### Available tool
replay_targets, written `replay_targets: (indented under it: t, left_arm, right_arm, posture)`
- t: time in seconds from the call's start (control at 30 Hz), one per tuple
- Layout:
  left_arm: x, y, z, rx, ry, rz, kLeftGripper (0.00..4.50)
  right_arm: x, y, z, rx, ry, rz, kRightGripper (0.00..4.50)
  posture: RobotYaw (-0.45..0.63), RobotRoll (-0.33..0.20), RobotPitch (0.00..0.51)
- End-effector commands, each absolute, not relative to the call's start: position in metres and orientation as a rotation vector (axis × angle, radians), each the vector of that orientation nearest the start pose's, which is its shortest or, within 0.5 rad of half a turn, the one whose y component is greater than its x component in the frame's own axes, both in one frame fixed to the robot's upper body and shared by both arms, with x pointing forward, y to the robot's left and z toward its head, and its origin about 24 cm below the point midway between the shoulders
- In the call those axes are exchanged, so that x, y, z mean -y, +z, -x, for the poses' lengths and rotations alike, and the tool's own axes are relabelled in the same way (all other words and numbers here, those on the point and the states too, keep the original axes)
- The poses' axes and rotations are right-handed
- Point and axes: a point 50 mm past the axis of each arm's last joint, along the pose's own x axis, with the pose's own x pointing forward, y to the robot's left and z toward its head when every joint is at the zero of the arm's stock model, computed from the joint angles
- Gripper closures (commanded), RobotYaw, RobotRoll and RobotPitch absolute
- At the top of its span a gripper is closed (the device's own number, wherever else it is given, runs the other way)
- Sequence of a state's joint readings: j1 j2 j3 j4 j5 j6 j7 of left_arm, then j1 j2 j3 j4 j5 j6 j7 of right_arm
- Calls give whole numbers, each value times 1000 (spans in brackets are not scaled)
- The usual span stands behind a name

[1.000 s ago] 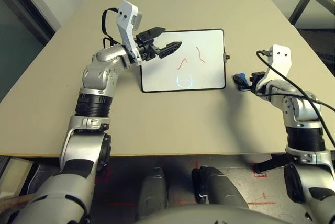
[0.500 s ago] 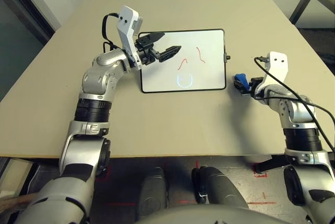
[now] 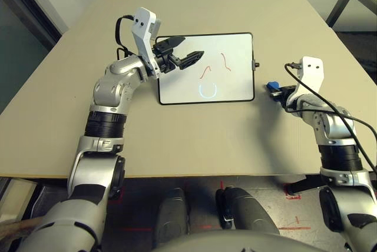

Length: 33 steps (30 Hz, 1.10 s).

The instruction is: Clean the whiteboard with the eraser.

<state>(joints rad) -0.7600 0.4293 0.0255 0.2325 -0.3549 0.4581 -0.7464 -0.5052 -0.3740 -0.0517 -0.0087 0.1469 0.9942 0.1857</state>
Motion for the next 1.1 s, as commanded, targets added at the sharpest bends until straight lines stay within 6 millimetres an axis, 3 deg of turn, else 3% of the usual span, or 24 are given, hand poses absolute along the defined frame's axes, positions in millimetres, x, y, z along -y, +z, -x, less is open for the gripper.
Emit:
replay_targets:
  t: [0.03, 0.17, 0.27, 0.33, 0.43, 0.53, 0.63, 0.8, 1.1]
  left_arm:
    - [-161, 202, -354, 56, -804, -93, 0]
    - [-161, 203, -353, 58, -802, -97, 0]
    - [-162, 204, -353, 54, -803, -105, 0]
    - [-164, 204, -353, 45, -803, -113, 0]
    - [-167, 203, -352, 13, -818, -126, 0]
    - [-170, 201, -352, -17, -831, -138, 0]
    - [-172, 199, -350, -56, -855, -151, 0]
    - [-183, 194, -343, -171, -890, -180, 0]
    - [-184, 195, -330, -210, -908, -187, 0]
  right_arm:
    - [202, 111, -320, -512, 110, 178, 4265]
    - [208, 115, -323, -493, 92, 191, 4296]
    - [213, 132, -328, -436, 75, 201, 4299]
    - [213, 160, -336, -344, 86, 212, 4314]
    - [191, 211, -349, -185, 211, 289, 4314]
    - [168, 231, -353, -141, 331, 350, 4331]
    - [144, 234, -355, -144, 438, 398, 4331]
    - [104, 208, -356, -221, 600, 461, 4331]
    - [94, 170, -365, -308, 629, 475, 4370]
  posture:
    - [-59, 0, 83]
    - [-56, 0, 85]
    - [-55, 0, 87]
    - [-61, 0, 89]
    - [-76, 0, 91]
    - [-81, 0, 91]
    - [-80, 0, 92]
    - [-54, 0, 96]
    - [5, 0, 97]
